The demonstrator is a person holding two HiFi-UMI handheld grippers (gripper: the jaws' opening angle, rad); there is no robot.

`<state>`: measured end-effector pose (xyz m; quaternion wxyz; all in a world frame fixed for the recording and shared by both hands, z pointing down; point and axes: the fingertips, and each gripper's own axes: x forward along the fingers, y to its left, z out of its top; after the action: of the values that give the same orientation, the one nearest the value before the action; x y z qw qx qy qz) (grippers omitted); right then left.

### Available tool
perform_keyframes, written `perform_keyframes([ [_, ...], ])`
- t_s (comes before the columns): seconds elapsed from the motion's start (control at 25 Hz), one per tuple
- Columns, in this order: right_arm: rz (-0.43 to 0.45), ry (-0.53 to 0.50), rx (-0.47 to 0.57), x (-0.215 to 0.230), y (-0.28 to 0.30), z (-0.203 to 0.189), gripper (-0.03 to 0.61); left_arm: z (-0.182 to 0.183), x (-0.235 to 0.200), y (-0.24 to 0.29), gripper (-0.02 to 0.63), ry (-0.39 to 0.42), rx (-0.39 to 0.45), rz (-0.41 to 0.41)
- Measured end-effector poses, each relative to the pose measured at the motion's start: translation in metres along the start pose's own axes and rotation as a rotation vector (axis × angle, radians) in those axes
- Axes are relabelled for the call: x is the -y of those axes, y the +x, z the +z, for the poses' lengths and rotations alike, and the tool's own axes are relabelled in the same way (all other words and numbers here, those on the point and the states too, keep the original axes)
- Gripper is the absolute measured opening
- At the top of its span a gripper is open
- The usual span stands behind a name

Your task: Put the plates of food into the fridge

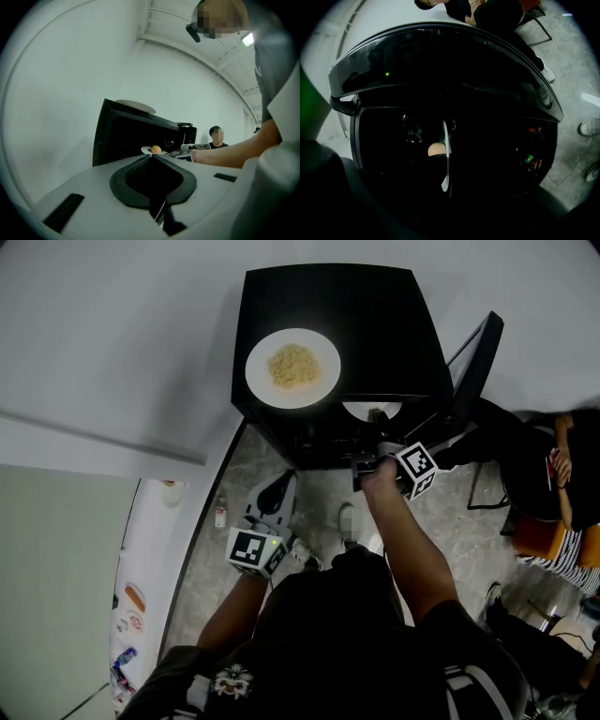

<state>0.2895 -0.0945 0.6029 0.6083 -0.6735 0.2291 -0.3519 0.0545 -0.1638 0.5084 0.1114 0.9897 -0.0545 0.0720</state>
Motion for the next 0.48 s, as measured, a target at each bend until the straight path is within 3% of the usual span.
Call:
perform_keyframes([
  [0.4,0.011,-0.014,0.033,-0.007,0.004,0.003,0.032,0.006,-0.004,0.001,0.026,0.004,0.010,0.009],
  [0.48,0.027,-0.028,0.034,-0.011,0.003,0.004,0.068,0.007,-0.004,0.002,0.026,0.004,0.013,0.009],
])
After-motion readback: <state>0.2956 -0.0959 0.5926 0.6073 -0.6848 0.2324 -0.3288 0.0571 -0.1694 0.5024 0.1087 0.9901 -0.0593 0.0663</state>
